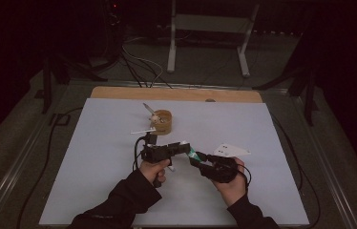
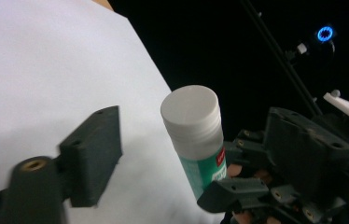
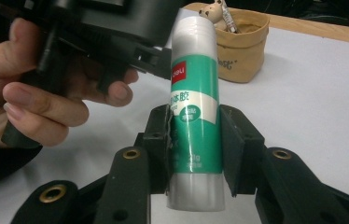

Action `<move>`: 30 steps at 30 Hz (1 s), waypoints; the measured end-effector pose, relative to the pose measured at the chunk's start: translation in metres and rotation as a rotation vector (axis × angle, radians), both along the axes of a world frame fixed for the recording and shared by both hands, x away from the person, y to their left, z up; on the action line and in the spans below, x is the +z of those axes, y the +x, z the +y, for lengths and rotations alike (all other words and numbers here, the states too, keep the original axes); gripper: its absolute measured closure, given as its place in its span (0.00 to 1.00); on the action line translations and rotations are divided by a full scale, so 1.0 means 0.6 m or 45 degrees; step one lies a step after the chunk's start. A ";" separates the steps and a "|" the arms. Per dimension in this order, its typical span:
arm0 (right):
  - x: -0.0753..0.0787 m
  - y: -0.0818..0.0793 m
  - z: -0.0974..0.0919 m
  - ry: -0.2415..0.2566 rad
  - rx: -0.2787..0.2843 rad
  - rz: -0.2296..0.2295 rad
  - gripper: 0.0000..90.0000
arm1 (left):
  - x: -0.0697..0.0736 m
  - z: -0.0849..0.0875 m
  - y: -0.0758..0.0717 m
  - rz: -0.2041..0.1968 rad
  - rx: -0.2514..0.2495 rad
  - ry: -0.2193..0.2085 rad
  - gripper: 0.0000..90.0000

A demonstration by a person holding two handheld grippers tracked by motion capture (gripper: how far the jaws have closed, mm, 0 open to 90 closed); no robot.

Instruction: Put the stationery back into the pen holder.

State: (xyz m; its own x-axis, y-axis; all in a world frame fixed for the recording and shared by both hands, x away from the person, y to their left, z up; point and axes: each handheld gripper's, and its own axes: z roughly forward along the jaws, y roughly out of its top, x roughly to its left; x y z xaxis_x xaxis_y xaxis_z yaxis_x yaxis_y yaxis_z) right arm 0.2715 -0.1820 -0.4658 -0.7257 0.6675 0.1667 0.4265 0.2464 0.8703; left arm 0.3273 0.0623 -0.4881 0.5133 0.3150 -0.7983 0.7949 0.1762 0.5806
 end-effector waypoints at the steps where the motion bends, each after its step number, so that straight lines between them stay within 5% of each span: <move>1: 0.000 0.000 0.000 0.005 0.000 -0.003 0.73 | 0.000 -0.002 0.000 0.003 0.000 -0.002 0.29; 14: 0.001 -0.003 0.002 0.024 0.024 -0.022 0.73 | -0.009 -0.003 0.002 0.048 -0.032 -0.107 0.70; 21: 0.001 -0.005 0.005 0.014 0.033 -0.033 0.73 | -0.007 0.000 0.000 0.030 -0.054 -0.116 0.73; 27: 0.002 -0.009 0.008 -0.012 0.038 -0.086 0.71 | 0.006 0.001 -0.004 -0.044 -0.058 -0.056 0.74; 30: 0.003 -0.012 0.010 -0.040 0.020 -0.120 0.62 | 0.013 0.006 -0.004 -0.069 -0.040 -0.031 0.74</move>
